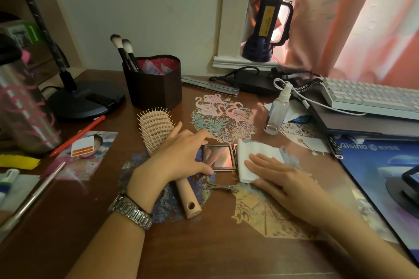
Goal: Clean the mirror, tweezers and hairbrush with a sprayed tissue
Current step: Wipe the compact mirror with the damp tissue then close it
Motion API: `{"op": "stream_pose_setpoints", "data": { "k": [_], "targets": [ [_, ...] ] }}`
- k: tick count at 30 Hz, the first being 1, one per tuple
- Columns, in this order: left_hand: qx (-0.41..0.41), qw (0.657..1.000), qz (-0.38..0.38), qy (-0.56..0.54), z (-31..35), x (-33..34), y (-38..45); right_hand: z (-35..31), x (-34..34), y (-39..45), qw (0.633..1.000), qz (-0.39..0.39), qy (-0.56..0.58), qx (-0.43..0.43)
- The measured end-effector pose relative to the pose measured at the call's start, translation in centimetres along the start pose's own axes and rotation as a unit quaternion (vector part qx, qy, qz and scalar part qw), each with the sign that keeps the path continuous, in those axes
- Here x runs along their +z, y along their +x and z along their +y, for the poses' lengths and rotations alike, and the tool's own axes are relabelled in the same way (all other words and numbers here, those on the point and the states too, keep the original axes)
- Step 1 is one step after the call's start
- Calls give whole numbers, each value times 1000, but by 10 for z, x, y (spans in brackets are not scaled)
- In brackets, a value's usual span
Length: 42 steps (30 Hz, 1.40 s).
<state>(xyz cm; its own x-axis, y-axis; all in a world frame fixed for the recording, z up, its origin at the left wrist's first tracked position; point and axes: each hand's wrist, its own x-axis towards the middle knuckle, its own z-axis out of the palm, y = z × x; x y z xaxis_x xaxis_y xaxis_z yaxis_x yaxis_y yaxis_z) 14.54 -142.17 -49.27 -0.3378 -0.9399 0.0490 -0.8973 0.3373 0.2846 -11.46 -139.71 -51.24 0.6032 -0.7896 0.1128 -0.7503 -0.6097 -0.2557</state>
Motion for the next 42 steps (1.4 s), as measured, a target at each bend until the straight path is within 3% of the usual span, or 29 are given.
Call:
{"op": "stream_pose_setpoints", "data": {
  "k": [11,19,31,42],
  "targets": [
    [-3,1000,-7,6,0,0,0,11,-2,19,1000,-5,3,27],
    [-3,1000,-4,11,2,-3,0,6,0,-6,1000,6,-5,3],
    [-5,1000,6,9,5,-5,-3,-2,8,46,999,-43,20,-27],
    [-13,999,-13,49,6,-7,-3,-8,9,29,998,-49,1,-40]
  ]
}}
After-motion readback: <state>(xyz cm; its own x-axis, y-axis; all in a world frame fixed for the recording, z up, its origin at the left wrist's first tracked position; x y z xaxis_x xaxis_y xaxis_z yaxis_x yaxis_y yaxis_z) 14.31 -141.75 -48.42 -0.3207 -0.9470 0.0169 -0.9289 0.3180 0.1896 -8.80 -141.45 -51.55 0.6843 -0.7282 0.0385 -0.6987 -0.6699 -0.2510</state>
